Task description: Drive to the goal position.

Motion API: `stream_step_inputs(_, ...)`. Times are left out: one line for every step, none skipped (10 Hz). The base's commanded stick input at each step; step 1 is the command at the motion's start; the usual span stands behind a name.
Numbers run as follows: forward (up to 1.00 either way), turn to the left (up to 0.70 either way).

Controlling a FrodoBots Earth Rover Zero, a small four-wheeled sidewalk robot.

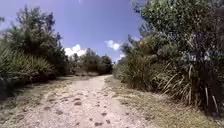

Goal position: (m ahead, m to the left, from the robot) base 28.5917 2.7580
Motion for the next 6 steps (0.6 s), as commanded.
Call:
stream_step_inputs(0.5, 0.0)
stream_step_inputs(0.5, 0.0)
stream_step_inputs(0.5, 0.0)
stream_step_inputs(0.5, 0.0)
stream_step_inputs(0.5, 0.0)
stream_step_inputs(0.5, 0.0)
